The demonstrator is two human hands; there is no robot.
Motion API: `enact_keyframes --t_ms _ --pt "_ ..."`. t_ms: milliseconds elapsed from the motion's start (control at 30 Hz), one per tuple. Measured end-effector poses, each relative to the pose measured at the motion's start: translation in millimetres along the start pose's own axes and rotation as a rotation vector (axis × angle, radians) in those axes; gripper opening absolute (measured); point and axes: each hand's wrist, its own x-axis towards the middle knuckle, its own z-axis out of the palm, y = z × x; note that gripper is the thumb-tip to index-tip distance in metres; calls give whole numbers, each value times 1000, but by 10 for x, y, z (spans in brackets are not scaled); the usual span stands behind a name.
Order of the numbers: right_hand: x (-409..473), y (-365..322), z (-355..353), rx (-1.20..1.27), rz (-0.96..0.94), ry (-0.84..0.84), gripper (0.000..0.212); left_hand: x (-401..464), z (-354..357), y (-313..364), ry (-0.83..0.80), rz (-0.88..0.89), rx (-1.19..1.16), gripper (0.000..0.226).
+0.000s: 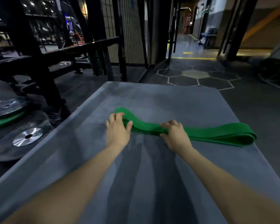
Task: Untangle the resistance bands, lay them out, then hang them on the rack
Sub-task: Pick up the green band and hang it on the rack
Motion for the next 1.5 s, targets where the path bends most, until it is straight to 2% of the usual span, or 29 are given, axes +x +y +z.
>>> enact_keyframes --t_ms 100,200,300,400,500,567,767,900,967,1067,1133,1233,1367,1500 --pt "68 36 83 -56 -10 27 42 106 76 -61 118 -57 -86 38" --pt "55 96 152 -99 14 25 39 237 129 -100 198 -234 -202 38" --pt "9 159 212 -143 -26 60 38 341 134 -103 187 -439 -329 40" --pt "24 164 198 -144 -18 85 32 400 116 -118 168 -544 -364 39" --pt "42 165 187 -142 -9 83 32 466 125 -228 59 -628 -316 58" --pt "46 174 190 -149 -16 69 33 525 146 -314 -23 -645 -269 68" --pt "57 175 154 -172 -33 26 35 684 126 -369 -146 -664 -236 56" --pt "63 180 151 -183 -35 21 35 715 159 -377 -150 -650 -306 54" --pt "63 179 157 -182 -29 25 35 704 183 -387 -155 -599 -369 54" --pt "50 181 157 -173 -25 27 35 651 110 -367 -194 -633 -636 49" --pt "37 164 153 -147 -25 28 35 611 4 -348 -194 -647 -767 43" --pt "-18 75 127 -102 -33 11 33 516 -222 -323 -212 -635 -837 30" --pt "-172 -181 85 -151 -91 -86 33 340 -631 -472 -197 -666 -803 27" --pt "-385 -685 164 -86 -155 -170 35 140 -1222 -784 -126 -722 -727 21"
